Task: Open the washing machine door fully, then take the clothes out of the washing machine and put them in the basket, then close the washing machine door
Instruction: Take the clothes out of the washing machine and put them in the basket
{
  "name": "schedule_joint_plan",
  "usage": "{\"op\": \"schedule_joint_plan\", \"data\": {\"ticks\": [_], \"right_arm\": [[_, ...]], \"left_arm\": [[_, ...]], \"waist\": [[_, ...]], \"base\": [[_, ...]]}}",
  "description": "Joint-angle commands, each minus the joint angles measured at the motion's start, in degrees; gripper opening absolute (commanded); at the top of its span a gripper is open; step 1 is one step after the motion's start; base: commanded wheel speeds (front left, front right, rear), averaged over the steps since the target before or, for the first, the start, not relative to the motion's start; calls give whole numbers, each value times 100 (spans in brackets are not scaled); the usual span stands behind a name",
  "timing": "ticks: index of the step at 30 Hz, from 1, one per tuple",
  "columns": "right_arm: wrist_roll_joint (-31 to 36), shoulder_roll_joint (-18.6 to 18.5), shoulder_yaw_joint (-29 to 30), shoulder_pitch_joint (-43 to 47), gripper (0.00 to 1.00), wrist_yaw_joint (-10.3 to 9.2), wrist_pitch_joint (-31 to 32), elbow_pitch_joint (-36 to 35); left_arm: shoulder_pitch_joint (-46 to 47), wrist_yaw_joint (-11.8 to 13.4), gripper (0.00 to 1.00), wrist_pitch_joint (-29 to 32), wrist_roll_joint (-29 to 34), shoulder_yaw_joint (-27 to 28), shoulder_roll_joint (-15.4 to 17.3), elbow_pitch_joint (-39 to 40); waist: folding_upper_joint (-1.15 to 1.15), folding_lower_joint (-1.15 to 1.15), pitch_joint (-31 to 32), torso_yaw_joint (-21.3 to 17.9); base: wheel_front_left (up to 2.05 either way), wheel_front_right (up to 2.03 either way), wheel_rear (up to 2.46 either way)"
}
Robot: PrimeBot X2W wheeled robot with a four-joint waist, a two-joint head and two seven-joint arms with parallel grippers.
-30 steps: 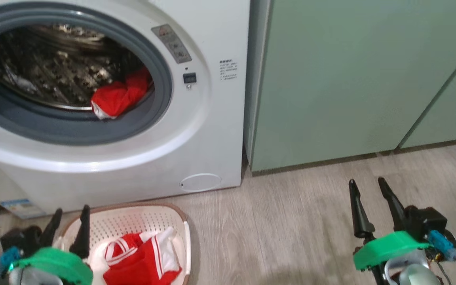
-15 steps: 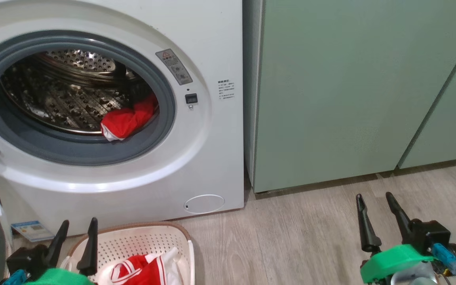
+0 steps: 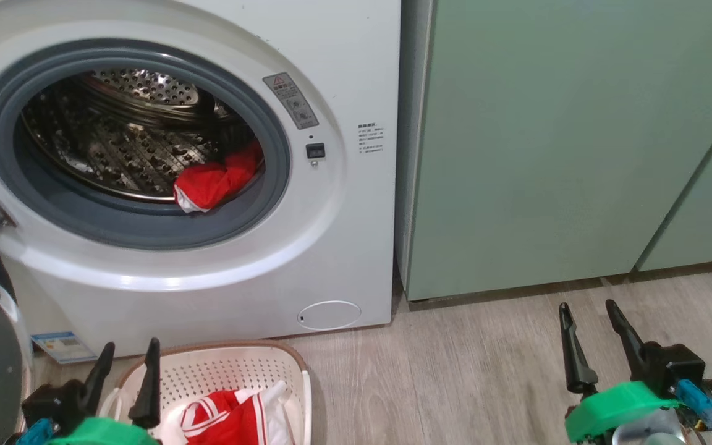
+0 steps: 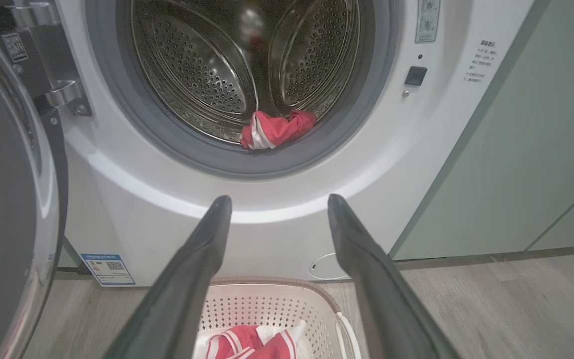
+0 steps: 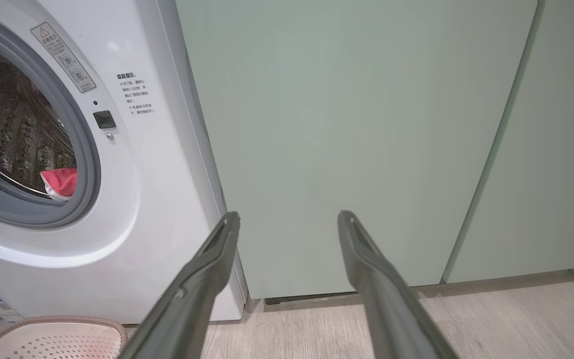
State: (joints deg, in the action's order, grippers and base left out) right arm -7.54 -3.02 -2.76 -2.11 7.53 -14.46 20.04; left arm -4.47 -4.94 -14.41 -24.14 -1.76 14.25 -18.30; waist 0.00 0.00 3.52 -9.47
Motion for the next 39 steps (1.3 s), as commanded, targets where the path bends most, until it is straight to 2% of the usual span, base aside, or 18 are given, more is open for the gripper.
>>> {"op": "schedule_joint_plan", "data": {"ticks": [1,13,19,24,28,33,39], "right_arm": [[60,-5,-110,-132,100,-4,-54,-175],[19,6,-142,-154,100,-4,-54,-156],[0,9,-210,-170,100,-4,-54,-137],[-25,12,-297,-194,100,-4,-54,-127],[-38,12,-330,-224,100,-4,-54,-131],[-26,13,-289,-371,100,-4,-54,-191],[-108,13,-282,-712,100,-4,-54,-322]], "left_arm": [[378,38,100,-54,16,183,97,139],[376,123,100,-1,39,111,138,146],[444,228,100,263,59,19,135,111],[739,266,100,836,6,-76,201,-17],[1236,298,100,1686,-131,-124,323,-236],[2188,328,100,2581,-286,-109,542,-444],[3494,397,100,3095,-302,-125,704,-825]], "waist": [[0,0,-6,15],[0,0,-19,-31],[0,0,-69,-61],[0,0,-205,-95],[0,0,-419,-148],[0,0,-951,-208],[0,0,-1680,-315]], "base": [[0,0,0],[0,0,0],[0,0,0],[0,0,0],[0,0,0],[0,0,0],[0,0,0]]}}
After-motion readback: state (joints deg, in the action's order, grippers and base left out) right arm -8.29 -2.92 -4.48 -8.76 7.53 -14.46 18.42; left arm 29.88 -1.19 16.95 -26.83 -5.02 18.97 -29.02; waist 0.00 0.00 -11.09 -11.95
